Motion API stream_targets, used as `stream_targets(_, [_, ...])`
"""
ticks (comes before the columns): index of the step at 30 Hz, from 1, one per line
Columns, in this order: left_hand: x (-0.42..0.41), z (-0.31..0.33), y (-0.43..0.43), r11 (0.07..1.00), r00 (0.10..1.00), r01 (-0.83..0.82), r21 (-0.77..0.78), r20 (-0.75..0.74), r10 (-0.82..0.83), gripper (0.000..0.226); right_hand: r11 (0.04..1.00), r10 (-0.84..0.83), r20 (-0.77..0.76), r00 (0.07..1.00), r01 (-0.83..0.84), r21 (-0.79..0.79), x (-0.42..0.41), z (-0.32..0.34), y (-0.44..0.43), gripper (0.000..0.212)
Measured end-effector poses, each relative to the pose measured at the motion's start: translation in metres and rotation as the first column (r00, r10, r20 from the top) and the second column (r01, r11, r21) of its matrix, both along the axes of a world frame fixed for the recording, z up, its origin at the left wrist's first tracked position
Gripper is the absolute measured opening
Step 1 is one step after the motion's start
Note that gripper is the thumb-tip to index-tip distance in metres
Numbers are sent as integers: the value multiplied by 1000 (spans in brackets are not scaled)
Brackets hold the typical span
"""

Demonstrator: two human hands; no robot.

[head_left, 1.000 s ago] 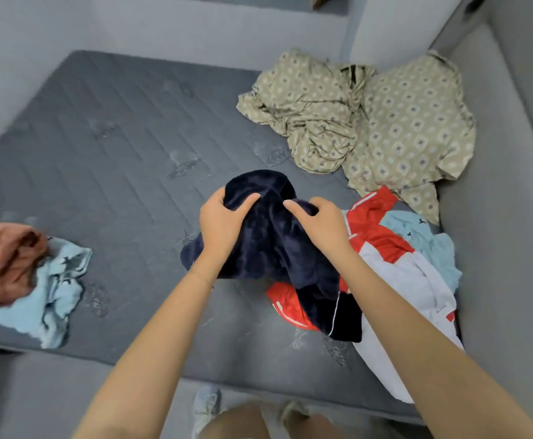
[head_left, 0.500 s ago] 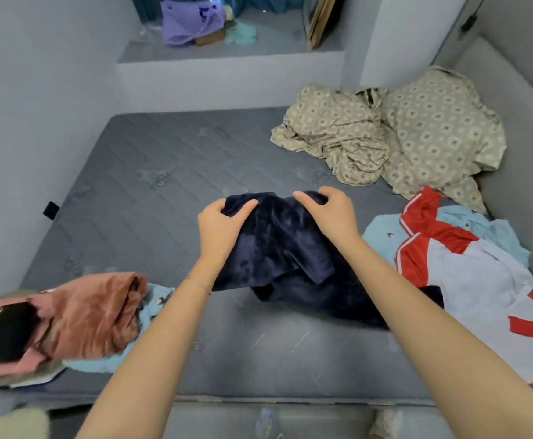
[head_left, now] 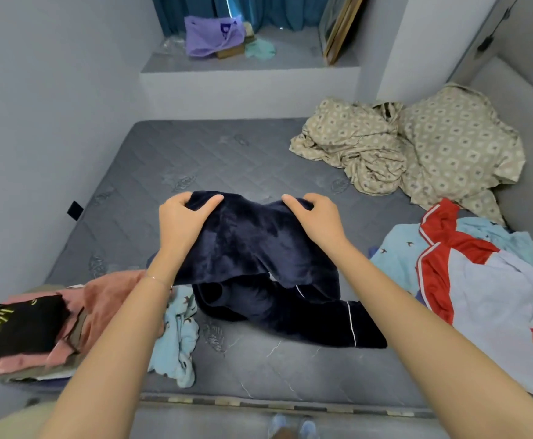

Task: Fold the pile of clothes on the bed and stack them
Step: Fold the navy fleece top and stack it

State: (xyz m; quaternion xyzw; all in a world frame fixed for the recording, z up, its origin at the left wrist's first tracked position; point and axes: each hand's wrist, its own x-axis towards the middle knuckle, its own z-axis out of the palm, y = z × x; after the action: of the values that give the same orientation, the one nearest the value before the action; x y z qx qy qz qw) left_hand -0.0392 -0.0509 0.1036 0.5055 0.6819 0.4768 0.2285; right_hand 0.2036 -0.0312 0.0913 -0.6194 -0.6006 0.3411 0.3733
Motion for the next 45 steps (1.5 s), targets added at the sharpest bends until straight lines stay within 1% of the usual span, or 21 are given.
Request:
stream_targets(3, [-13, 0, 7, 1000, 1000, 4, -8, -21, -4, 31, 1000, 3, 7, 1000, -3, -14, -17, -2, 2, 56])
stream_targets(6, [-19, -9, 20, 999, 1000, 20, -41, -10, -21, 35, 999, -18, 26, 999, 19, -37, -29, -10, 8, 55])
stream_targets(10, [-29, -28, 39, 992, 996, 85, -98, 37, -81, 26, 996, -53, 57, 997, 57, -70, -49, -27, 17, 54])
stream_targets(19, [-98, -56, 94, 949, 972, 235, -210, 28, -234, 24, 947, -269, -3, 963, 264, -183, -118, -66, 31, 54])
stream_targets(22, [-103, -69, 104, 922, 954, 297, -247, 49, -294, 23, 924, -317, -7, 948, 308, -226, -133, -79, 30, 51])
stream_targets(26, [-97, -99, 102, 876, 919, 393, -280, 122, -374, 22, 900, -352, 28, 936, 347, -262, -136, -97, 33, 46])
stream_targets(31, [-89, -140, 92, 840, 905, 424, -337, 198, -377, 26, 873, -400, 41, 916, 394, -286, -125, -122, 34, 44])
stream_targets(34, [-78, -159, 86, 804, 873, 482, -349, 276, -403, 29, 857, -437, 34, 899, 427, -289, -117, -139, 28, 42])
stream_targets(37, [-60, -171, 78, 758, 830, 548, -354, 344, -439, 42, 833, -512, 4, 859, 497, -243, -107, -150, 21, 41])
stream_targets(38, [-53, -175, 76, 738, 818, 568, -365, 347, -458, 47, 823, -534, -2, 846, 519, -231, -103, -153, 19, 40])
stream_targets(40, [-40, -184, 70, 683, 799, 601, -416, 345, -492, 49, 808, -555, 15, 832, 543, -230, -92, -162, 17, 39])
stream_targets(42, [-27, -195, 67, 619, 781, 623, -479, 336, -526, 41, 803, -544, 43, 838, 535, -264, -79, -171, 17, 37])
stream_targets(43, [-22, -200, 65, 601, 775, 629, -493, 339, -533, 36, 801, -529, 61, 846, 522, -294, -73, -176, 16, 36])
stream_targets(45, [-15, -211, 61, 594, 801, 595, -542, 340, -492, 14, 795, -491, 98, 866, 491, -357, -59, -189, 15, 34])
